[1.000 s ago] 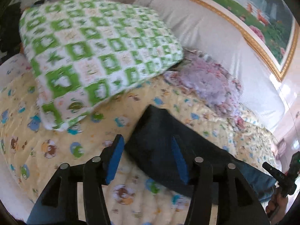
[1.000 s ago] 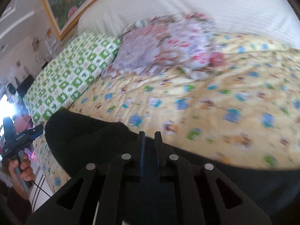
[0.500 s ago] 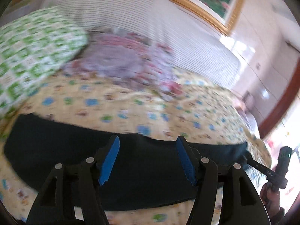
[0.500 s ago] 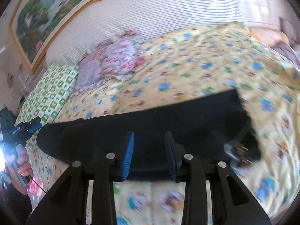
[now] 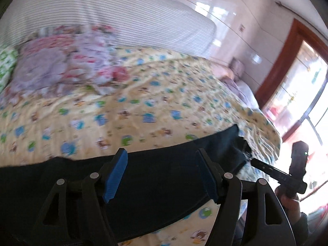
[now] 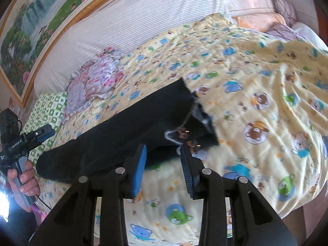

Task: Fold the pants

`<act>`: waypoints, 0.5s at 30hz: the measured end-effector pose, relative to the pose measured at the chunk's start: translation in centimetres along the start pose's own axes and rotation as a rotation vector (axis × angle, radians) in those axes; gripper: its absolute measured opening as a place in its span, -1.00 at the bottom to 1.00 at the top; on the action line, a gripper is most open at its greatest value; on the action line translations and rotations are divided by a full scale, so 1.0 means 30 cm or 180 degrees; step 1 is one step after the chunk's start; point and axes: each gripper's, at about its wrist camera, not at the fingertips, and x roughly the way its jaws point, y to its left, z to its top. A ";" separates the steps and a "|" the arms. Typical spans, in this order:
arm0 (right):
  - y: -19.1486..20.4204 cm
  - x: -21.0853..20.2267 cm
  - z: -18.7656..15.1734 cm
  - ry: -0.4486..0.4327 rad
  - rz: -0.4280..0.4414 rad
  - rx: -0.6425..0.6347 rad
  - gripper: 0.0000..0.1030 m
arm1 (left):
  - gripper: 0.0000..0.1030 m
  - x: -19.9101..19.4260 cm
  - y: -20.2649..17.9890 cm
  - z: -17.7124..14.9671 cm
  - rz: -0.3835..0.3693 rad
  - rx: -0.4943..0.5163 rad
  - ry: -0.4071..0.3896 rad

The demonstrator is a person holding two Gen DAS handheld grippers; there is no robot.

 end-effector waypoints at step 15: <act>-0.149 0.008 -0.014 -0.0080 0.0125 0.0704 0.09 | 0.39 0.392 -0.258 0.159 -0.0552 0.0838 0.0782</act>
